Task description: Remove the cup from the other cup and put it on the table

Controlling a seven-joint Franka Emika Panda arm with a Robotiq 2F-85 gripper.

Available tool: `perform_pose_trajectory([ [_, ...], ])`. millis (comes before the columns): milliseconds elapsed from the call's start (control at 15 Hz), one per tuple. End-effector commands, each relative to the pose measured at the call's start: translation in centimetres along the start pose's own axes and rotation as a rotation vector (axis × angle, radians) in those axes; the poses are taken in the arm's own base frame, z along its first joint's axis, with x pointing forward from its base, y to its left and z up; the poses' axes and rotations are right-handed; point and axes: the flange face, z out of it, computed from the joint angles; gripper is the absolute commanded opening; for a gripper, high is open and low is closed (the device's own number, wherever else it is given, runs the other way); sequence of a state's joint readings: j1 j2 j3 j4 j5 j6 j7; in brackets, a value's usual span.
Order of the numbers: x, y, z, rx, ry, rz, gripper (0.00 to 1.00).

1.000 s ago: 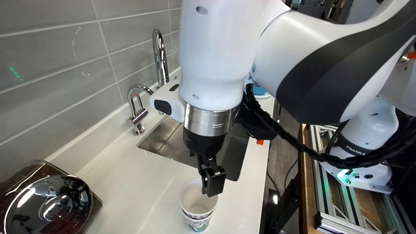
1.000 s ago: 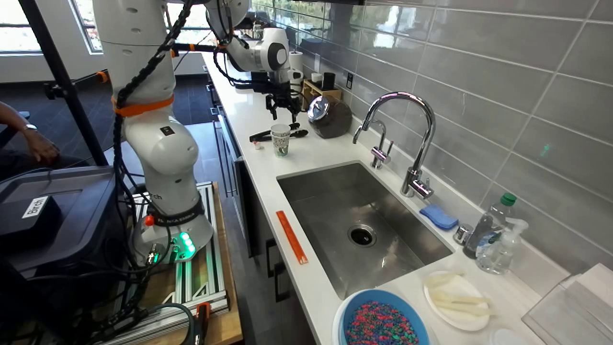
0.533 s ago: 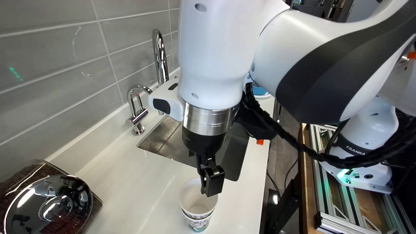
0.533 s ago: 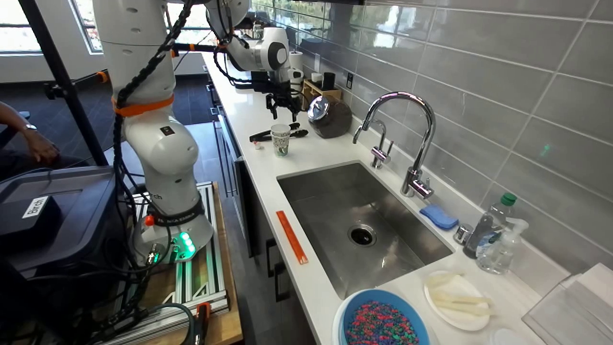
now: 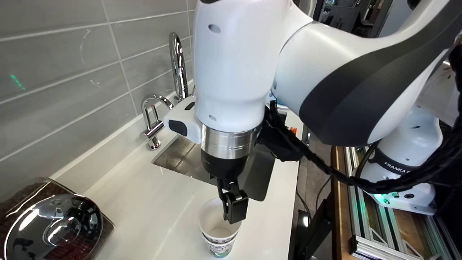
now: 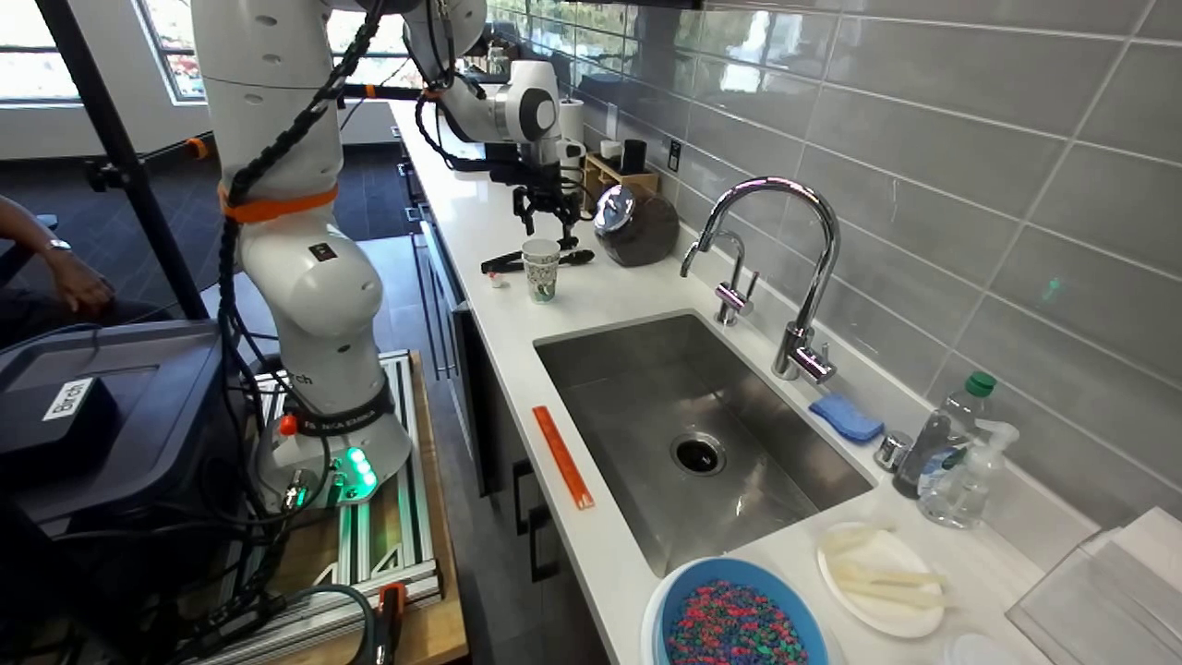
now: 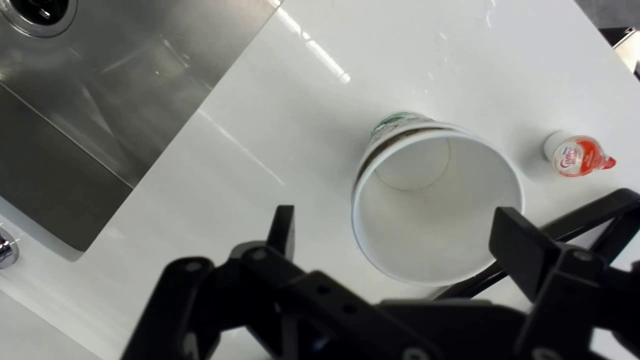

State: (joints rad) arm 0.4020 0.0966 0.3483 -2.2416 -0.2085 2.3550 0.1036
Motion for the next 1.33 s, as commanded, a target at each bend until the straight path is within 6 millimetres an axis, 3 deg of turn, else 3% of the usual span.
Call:
perform_pose_trajectory([
  [0, 1.1, -0.3, 1.0, 0.006, -0.017, -0.016, 1.0],
  [933, 3.3, -1.4, 3.2, 0.043, -0.043, -0.049, 1.0],
  [1133, 3.3, -1.4, 3.3, 0.045, -0.043, -0.047, 0.84],
  [1267, 3.3, -1.3, 3.3, 0.046, -0.041, -0.041, 0.94],
])
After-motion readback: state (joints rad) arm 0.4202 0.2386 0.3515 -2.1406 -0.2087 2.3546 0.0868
